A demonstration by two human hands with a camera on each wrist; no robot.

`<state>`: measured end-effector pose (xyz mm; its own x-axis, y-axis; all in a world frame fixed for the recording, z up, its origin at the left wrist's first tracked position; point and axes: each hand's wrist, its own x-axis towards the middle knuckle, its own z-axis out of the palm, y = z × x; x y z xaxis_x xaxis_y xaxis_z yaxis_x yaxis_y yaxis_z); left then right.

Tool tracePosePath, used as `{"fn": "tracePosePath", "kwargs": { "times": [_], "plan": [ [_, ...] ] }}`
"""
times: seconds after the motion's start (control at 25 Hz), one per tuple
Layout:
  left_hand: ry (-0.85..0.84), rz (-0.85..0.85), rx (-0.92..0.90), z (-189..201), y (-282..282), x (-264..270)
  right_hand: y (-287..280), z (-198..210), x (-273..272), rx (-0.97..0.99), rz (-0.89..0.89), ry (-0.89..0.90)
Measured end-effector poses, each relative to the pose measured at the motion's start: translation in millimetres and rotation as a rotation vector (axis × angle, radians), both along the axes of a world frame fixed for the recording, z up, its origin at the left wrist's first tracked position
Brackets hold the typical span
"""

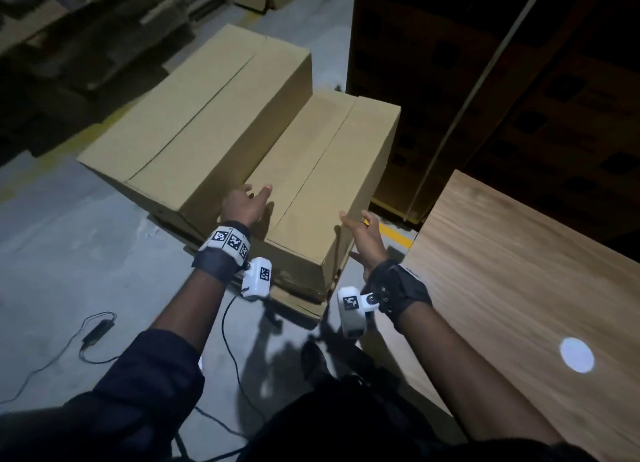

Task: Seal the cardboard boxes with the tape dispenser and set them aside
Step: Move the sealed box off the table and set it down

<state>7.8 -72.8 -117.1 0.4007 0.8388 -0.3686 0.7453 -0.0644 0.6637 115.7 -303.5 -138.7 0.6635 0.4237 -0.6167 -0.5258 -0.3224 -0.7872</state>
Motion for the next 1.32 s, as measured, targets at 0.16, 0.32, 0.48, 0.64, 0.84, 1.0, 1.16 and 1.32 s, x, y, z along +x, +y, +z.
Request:
{"fn": "tracePosePath", "kwargs": {
  "times": [0.16, 0.32, 0.48, 0.64, 0.84, 1.0, 1.16, 1.32],
  "plan": [
    [0.091, -0.059, 0.054, -17.1, 10.3, -1.1, 29.4, -12.7, -15.3, -0.027, 0.026, -0.002],
    [0.167, -0.057, 0.169, -24.1, 16.7, 3.8, 39.8, -31.0, -16.8, -0.040, 0.038, -0.015],
    [0.287, -0.109, 0.172, -17.4, 9.7, 13.8, 27.0, -36.4, -18.3, 0.000, -0.065, 0.016],
    [0.210, -0.171, -0.020, -30.5, 8.6, 8.3, 10.4, -39.8, -6.1, 0.050, -0.072, 0.138],
    [0.156, -0.221, -0.010, -17.5, -7.0, 5.5, 3.3, -42.4, 3.2, 0.023, -0.025, 0.143],
    [0.189, -0.207, 0.180, 30.0, -21.5, 13.8, -1.2, -25.3, 9.9, 0.118, -0.034, 0.149],
    [0.083, -0.203, 0.246, 70.9, -36.1, 18.7, -19.6, 4.4, 18.9, 0.233, -0.037, 0.095],
    [-0.027, -0.275, 0.207, 91.5, -79.1, 25.5, -73.0, 39.5, 27.6, 0.232, -0.084, 0.012]
  ]
}}
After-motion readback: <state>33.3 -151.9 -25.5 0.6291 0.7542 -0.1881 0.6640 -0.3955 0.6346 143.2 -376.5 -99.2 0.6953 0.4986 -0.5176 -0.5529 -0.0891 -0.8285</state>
